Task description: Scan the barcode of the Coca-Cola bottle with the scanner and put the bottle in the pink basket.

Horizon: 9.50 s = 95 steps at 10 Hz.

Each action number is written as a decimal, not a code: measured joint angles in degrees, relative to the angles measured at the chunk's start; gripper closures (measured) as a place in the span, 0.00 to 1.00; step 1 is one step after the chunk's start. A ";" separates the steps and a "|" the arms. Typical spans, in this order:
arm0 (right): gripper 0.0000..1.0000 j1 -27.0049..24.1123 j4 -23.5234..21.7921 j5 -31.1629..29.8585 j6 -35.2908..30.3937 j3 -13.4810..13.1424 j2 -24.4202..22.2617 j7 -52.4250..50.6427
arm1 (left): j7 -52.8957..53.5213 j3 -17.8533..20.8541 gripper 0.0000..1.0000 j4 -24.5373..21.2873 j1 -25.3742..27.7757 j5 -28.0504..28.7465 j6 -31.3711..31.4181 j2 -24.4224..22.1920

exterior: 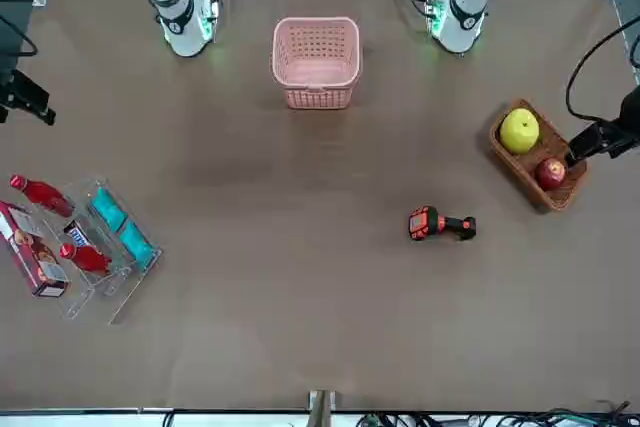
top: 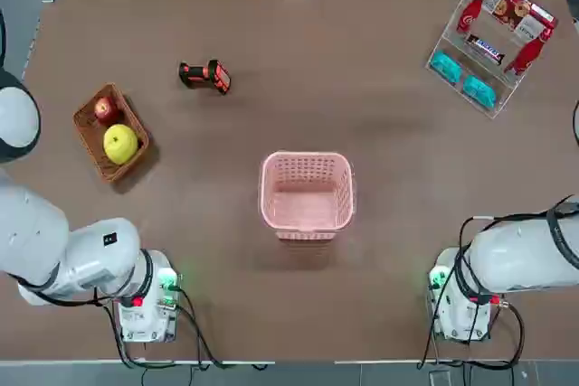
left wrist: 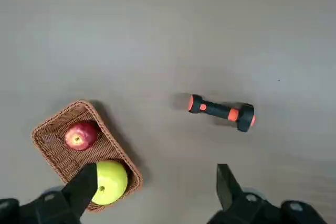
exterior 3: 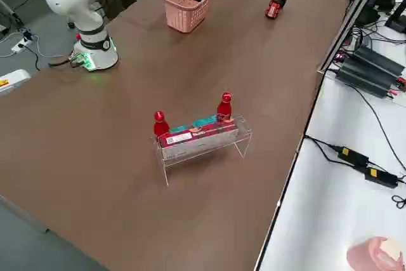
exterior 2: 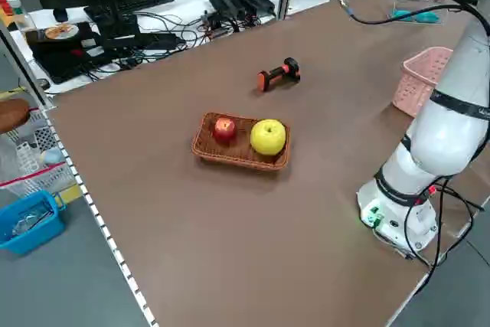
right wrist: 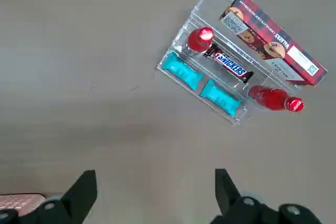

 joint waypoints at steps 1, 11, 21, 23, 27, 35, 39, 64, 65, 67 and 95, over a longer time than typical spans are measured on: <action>0.01 -0.36 0.00 0.00 0.00 0.29 0.01 0.02 | -0.01 0.00 0.00 0.00 0.00 0.00 0.00 0.00; 0.00 -5.53 3.33 0.41 3.72 1.31 11.02 -0.31 | -34.88 4.50 0.00 -4.62 -9.05 -5.63 1.49 2.22; 0.02 -7.22 4.46 1.05 21.48 1.59 24.29 -4.39 | -74.22 6.11 0.00 -12.04 -16.13 -3.01 19.90 9.08; 0.05 -7.52 1.62 1.05 26.88 1.58 25.99 -4.40 | -79.18 4.70 0.00 -13.46 -16.70 -0.66 22.88 9.71; 0.11 -8.87 -0.71 1.06 28.76 1.57 26.50 -4.41 | -82.58 2.12 0.00 -19.97 -16.78 2.21 32.39 12.96; 0.25 -9.08 -3.75 1.13 28.90 1.83 26.46 -4.63 | -84.90 1.73 0.00 -32.44 -15.80 4.90 50.14 15.59; 0.38 -9.08 -3.72 1.19 29.08 2.61 25.53 -3.89 | -85.14 1.69 0.00 -33.76 -14.83 7.18 53.27 16.92; 0.67 -9.94 -6.59 1.28 27.81 5.34 15.67 -4.85 | -84.95 1.72 0.17 -36.93 -13.93 9.56 60.83 19.86; 0.67 -9.94 -7.92 1.29 27.26 5.82 13.11 -5.19 | -84.94 1.72 0.35 -36.94 -13.91 9.56 60.84 19.89; 0.67 -9.95 -9.53 1.40 25.49 7.88 10.06 -5.45 | -84.75 1.72 0.49 -36.93 -13.89 11.11 61.11 19.89; 0.67 18.48 -18.59 46.79 60.55 20.60 19.55 12.01 | -85.29 -11.10 0.63 -12.68 -11.66 -20.84 40.56 19.44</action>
